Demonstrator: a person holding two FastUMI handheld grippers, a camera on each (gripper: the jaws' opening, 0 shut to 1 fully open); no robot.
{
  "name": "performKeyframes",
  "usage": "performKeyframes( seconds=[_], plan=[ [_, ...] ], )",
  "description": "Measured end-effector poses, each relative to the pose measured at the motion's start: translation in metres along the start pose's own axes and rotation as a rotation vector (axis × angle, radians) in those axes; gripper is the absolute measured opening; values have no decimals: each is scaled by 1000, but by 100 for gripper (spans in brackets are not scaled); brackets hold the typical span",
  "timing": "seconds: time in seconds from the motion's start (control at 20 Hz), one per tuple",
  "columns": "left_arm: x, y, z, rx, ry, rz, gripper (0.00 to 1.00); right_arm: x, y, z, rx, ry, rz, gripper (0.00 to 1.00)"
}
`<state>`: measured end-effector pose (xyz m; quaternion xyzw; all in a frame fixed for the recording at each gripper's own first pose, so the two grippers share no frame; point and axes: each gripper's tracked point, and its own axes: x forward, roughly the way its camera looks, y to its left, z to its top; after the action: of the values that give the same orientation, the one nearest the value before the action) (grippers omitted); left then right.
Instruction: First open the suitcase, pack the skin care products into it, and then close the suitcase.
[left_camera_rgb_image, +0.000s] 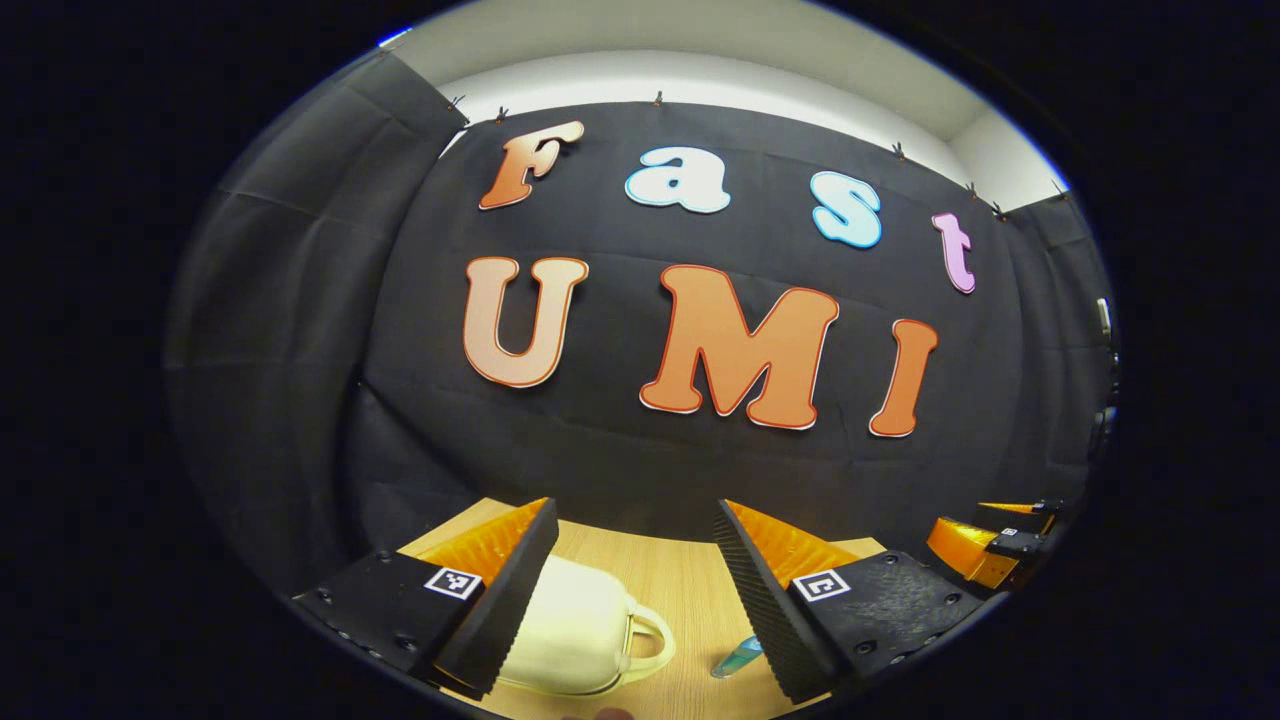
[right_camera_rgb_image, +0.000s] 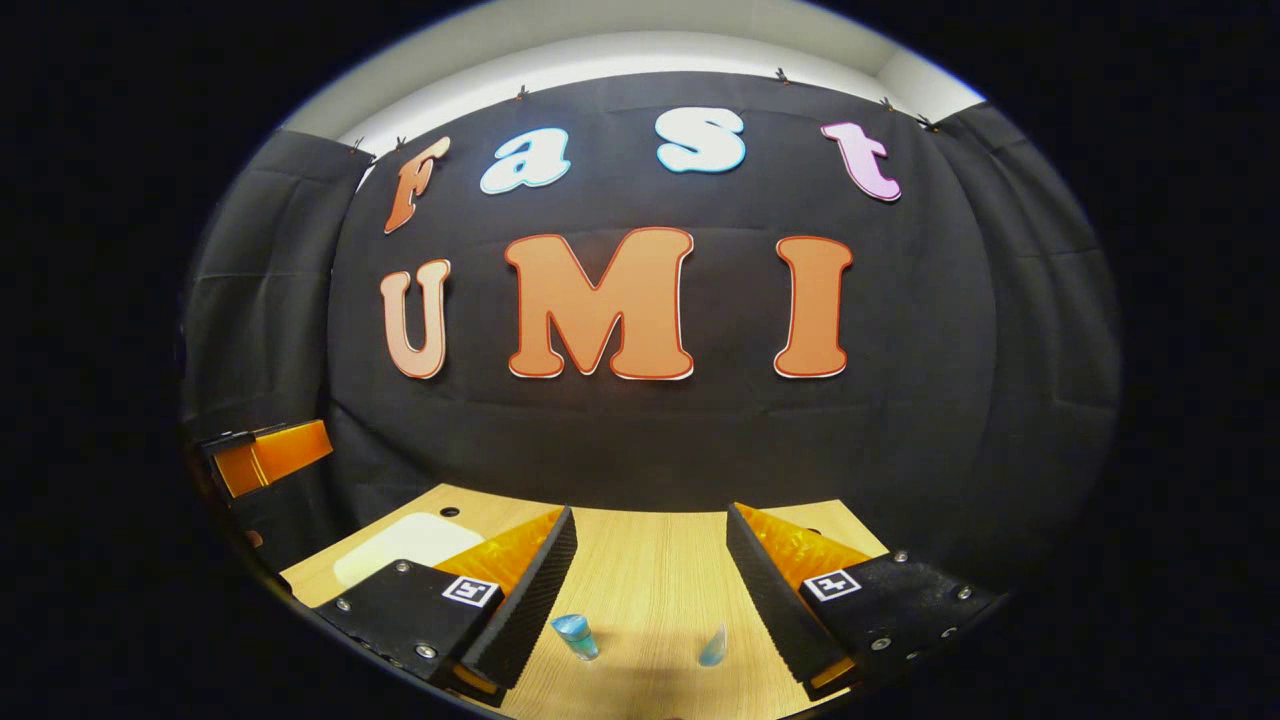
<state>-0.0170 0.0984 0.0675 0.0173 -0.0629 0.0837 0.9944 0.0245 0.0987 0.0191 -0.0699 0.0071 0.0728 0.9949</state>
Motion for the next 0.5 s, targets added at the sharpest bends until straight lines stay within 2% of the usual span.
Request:
performKeyframes(
  seconds=[0.3,0.5],
  plan=[
    [19,14,-9,34,3,20,97,5,-3,-3,-12,12,-23,95],
    [34,17,-38,150,58,28,97,6,-9,-20,-10,59,-34,95]
  ],
)
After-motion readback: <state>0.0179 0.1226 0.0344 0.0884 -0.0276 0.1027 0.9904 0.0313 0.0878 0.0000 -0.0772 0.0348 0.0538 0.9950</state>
